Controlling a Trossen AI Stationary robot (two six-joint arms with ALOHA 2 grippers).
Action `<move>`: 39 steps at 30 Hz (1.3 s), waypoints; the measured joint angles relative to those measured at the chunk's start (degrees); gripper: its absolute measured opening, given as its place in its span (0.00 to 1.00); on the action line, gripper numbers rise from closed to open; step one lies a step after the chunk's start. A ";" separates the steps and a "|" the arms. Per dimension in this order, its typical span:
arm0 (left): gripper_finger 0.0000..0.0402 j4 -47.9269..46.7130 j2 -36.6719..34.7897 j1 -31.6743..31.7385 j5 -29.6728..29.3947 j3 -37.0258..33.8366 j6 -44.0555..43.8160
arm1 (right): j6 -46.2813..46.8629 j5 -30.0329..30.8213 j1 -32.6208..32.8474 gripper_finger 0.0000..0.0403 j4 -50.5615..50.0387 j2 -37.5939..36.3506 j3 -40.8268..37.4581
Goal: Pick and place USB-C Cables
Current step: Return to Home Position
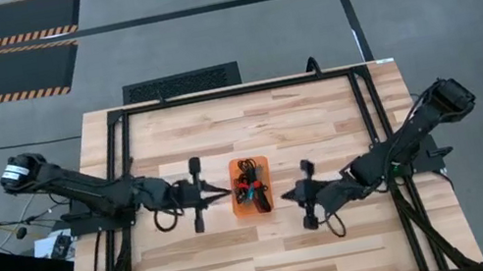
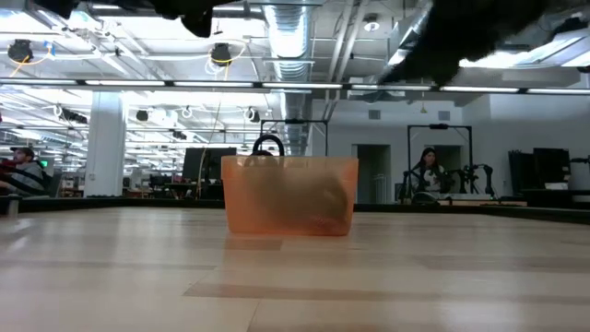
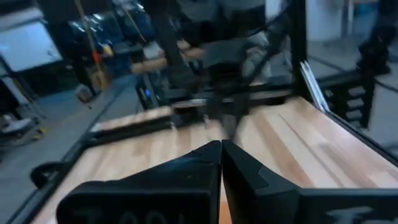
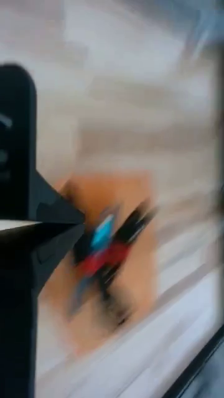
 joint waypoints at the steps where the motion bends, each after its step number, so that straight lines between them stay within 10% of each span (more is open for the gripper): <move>1: 0.00 1.50 -1.02 0.49 -0.05 -1.12 0.01 | -2.76 -2.57 -0.16 0.03 3.46 -0.08 0.17; 8: 0.00 3.65 -11.04 3.69 0.19 -7.59 -0.63 | -18.78 -21.39 -0.85 0.04 11.81 -3.45 0.18; 26: 0.00 3.68 -35.49 4.69 0.39 -20.90 7.30 | -23.57 -30.73 -15.92 0.01 0.04 -26.77 -0.31; 39: 0.00 2.18 -42.83 9.39 2.39 -26.48 1.76 | -17.90 -30.81 -18.01 0.01 16.83 -44.77 -22.30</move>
